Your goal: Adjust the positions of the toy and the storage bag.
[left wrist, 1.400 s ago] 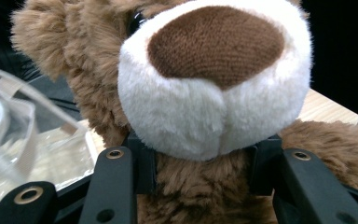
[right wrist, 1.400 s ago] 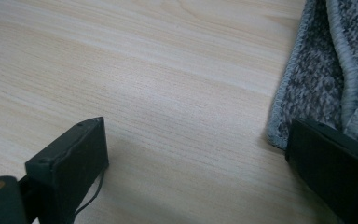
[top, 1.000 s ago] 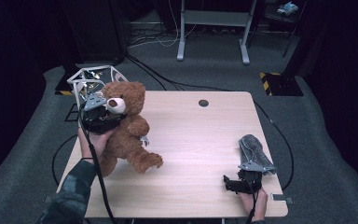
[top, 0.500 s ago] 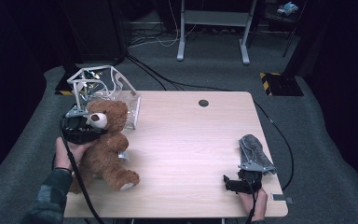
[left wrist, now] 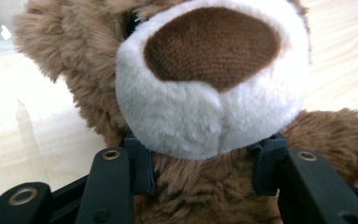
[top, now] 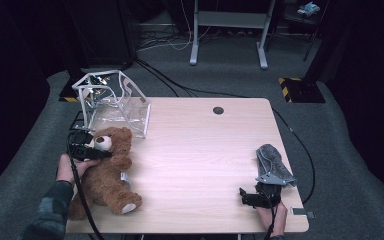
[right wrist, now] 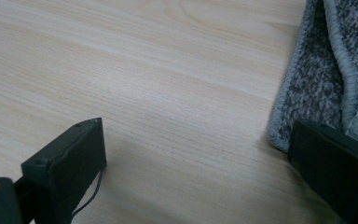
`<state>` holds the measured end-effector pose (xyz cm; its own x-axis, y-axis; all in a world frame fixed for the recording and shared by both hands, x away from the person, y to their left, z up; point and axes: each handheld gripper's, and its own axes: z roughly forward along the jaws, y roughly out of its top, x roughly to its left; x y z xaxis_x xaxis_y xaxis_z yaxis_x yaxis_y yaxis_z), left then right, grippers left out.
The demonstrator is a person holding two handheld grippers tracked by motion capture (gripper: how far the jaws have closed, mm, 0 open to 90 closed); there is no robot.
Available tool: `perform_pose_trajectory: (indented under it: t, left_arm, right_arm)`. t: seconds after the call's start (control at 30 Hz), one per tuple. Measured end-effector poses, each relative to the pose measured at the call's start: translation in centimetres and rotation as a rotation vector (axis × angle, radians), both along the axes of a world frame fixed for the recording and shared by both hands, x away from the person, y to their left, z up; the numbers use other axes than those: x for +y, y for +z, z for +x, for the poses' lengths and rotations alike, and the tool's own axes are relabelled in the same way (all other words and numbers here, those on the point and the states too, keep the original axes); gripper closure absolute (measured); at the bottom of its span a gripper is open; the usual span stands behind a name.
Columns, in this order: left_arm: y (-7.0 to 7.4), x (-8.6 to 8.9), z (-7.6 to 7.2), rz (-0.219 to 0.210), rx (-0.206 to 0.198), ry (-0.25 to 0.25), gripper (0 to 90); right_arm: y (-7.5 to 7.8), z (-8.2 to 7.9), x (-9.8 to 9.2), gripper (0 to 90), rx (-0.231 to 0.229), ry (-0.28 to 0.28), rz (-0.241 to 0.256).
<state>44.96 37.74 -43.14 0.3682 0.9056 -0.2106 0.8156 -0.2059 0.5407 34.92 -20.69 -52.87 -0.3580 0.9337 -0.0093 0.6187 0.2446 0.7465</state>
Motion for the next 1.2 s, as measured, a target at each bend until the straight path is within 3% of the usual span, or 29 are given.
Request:
perform_pose_trajectory:
  t: [0.07, 0.17, 0.23, 0.33, 0.53, 0.6, 0.7, 1.03, 1.2]
  left_arm:
    - [-0.4, 0.3, 0.1, -0.001, 0.029, -0.012, 49.3]
    - [-0.7, 0.3, 0.1, -0.010, 0.023, 0.020, 38.6]
    - [-0.5, 0.2, 0.1, -0.005, 0.018, 0.027, 31.2]
    - [0.3, 0.0, -0.3, 0.012, -0.018, 0.039, 26.2]
    - [3.1, 0.3, -0.9, 0.010, -0.106, 0.079, 16.2]
    - [4.1, 0.1, -0.9, 0.008, -0.154, 0.094, 15.2]
    - [5.3, -0.3, -0.7, 0.020, -0.180, 0.090, 14.5]
    - [8.1, -2.9, 1.7, 0.054, -0.234, 0.066, 14.5]
    - [9.0, -4.1, 3.3, 0.060, -0.241, 0.047, 15.0]
  right_arm:
    - [0.1, -0.1, 0.0, 3.7, -0.003, 0.008, 0.007]
    - [0.6, -0.4, 0.4, 4.0, -0.023, 0.017, 0.024]
    - [0.7, -0.5, 1.1, 4.1, -0.034, 0.042, -0.002]
    - [0.7, -0.4, 2.2, 4.3, -0.031, 0.083, -0.030]
    - [0.2, 0.5, 2.6, 4.3, -0.005, 0.106, -0.033]
    - [0.0, 0.6, 2.8, 4.3, -0.005, 0.104, -0.029]
    - [0.0, 0.7, 2.8, 4.3, 0.005, 0.110, -0.031]
    - [-0.1, 0.9, 2.5, 4.4, 0.014, 0.116, -0.031]
    - [-0.1, 0.9, 2.5, 4.6, 0.017, 0.108, -0.028]
